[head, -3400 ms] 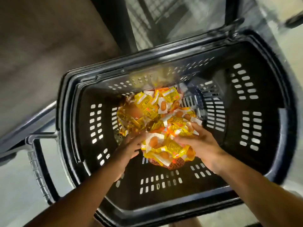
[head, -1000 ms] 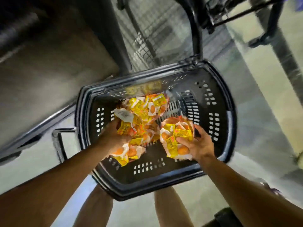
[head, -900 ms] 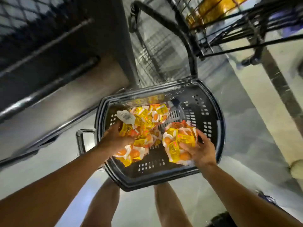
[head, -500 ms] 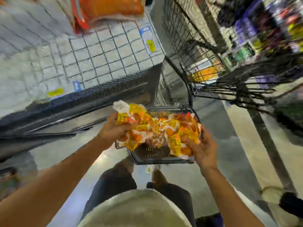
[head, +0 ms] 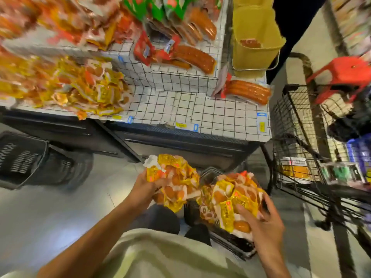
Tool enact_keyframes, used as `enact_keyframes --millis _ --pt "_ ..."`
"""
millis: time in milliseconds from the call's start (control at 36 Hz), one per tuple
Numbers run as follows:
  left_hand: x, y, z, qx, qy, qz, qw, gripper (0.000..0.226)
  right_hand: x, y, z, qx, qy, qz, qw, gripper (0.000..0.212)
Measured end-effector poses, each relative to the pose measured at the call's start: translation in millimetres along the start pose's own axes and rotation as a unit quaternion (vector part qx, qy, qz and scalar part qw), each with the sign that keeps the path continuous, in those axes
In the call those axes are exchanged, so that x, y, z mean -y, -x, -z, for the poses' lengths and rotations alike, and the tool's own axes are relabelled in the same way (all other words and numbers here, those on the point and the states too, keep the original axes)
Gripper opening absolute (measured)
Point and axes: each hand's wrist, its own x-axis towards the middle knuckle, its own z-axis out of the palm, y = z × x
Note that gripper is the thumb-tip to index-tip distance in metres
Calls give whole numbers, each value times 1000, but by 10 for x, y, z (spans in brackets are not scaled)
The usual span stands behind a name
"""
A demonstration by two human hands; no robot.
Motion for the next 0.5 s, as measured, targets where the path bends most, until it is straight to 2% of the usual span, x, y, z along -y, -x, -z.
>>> enact_keyframes --millis 83,194,389,500 --pt "-19 75 295 -13 43 -10 999 53 128 84 -206 19 2 10 1000 76" --pt "-64 73 716 -58 65 -20 996 45 222 202 -617 31 4 44 999 71" --pt "-224 -21 1615 -67 108 -60 990 34 268 408 -1508 24 -11 58 998 78" --pt "-393 -109 2212 -80 113 -61 988 48 249 540 -2137 27 -8 58 998 93"
